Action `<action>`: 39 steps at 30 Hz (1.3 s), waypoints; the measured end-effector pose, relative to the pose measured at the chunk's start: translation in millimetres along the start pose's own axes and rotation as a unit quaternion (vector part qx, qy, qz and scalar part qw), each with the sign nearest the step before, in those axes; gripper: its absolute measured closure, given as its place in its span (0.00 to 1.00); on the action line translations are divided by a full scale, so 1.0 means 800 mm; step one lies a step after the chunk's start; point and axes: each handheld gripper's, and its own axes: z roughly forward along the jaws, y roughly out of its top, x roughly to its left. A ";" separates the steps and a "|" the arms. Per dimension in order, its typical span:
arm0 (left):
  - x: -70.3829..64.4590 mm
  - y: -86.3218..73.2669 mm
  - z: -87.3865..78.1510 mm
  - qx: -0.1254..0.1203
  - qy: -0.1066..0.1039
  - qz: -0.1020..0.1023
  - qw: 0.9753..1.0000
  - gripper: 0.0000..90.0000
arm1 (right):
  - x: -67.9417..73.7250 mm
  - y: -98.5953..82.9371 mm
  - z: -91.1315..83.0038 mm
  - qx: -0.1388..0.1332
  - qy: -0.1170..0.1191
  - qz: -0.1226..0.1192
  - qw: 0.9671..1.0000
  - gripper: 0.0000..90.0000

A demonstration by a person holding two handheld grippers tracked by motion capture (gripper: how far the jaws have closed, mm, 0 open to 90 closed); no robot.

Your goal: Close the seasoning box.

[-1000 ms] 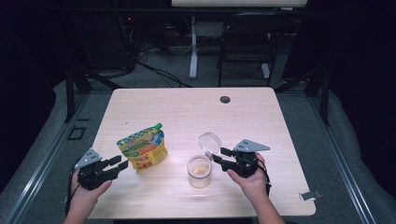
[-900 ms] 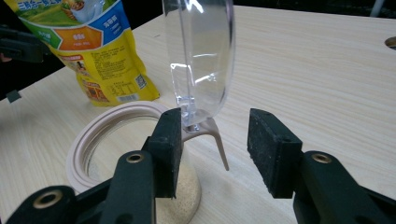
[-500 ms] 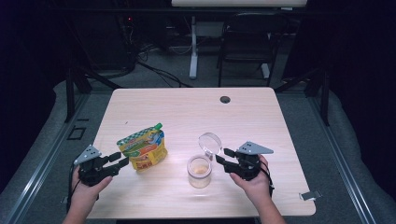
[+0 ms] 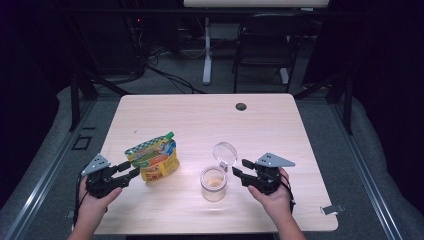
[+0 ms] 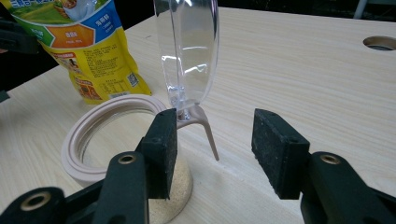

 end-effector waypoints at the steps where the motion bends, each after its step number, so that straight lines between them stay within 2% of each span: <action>1: 0.000 0.001 -0.001 0.004 0.000 0.002 1.000 0.57 | 0.001 -0.001 0.000 -0.001 -0.001 0.001 1.000 0.56; 4: 0.000 0.002 -0.005 0.001 0.000 0.002 1.000 0.57 | 0.001 -0.002 0.000 0.001 0.000 0.003 1.000 0.56; 7: -0.001 0.002 -0.008 -0.006 -0.008 0.007 1.000 0.57 | -0.001 -0.002 -0.001 0.000 0.001 0.005 1.000 0.56; 10: -0.003 0.005 -0.007 -0.010 -0.017 0.003 1.000 0.57 | -0.003 -0.002 -0.003 -0.003 0.000 0.013 1.000 0.56; 23: -0.007 0.017 0.028 -0.004 -0.047 0.009 0.999 0.64 | 0.001 -0.012 -0.005 0.006 -0.008 0.015 1.000 0.55; 25: -0.007 0.019 0.032 0.002 -0.051 0.014 0.999 0.66 | 0.000 -0.013 -0.008 0.010 -0.012 0.014 1.000 0.54; 31: -0.010 0.022 0.040 -0.002 -0.053 0.030 0.998 0.70 | -0.002 -0.018 -0.015 0.005 -0.020 0.026 0.999 0.54; 35: -0.015 0.023 0.042 -0.001 -0.062 0.043 0.997 0.80 | -0.004 -0.020 -0.018 0.004 -0.022 0.030 0.999 0.53; 36: -0.018 0.024 0.043 0.004 -0.061 0.053 0.997 0.82 | -0.004 -0.020 -0.018 0.003 -0.023 0.031 0.999 0.53; 39: -0.024 0.025 0.044 0.006 -0.056 0.066 0.996 0.88 | -0.006 -0.021 -0.019 0.002 -0.022 0.035 0.999 0.53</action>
